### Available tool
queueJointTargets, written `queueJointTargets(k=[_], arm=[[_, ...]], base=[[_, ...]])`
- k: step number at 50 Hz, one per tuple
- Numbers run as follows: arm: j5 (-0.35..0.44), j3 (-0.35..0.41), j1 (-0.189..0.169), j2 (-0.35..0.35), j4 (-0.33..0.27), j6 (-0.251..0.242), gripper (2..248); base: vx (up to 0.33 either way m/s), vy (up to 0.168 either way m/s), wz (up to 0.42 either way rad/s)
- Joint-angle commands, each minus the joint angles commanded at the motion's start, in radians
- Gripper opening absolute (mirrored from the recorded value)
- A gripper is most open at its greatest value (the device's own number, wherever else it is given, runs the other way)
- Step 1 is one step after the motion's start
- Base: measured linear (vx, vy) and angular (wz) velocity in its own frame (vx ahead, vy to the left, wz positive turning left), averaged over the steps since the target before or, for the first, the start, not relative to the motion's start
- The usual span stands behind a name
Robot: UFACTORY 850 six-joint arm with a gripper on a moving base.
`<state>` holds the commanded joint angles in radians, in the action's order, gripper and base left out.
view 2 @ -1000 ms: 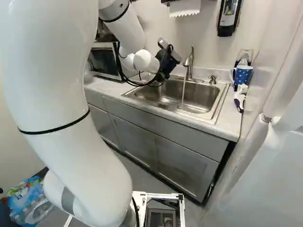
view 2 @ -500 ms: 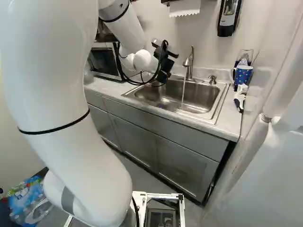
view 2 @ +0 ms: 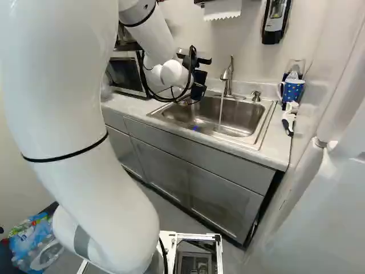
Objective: Rinse the cup and place it in the tray
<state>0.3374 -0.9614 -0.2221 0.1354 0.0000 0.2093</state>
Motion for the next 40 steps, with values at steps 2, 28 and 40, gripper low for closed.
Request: queueJointTargets(k=[2, 28, 40], arm=[[0.000, 0.000, 0.000, 0.000, 0.000, 0.000, 121], [0.005, -0.043, 0.022, 0.040, 0.000, 0.000, 121], [0.033, -0.088, 0.051, 0.080, 0.000, 0.000, 121]], base=[[0.000, 0.000, 0.000], [0.000, 0.000, 0.000], [0.000, 0.000, 0.000]])
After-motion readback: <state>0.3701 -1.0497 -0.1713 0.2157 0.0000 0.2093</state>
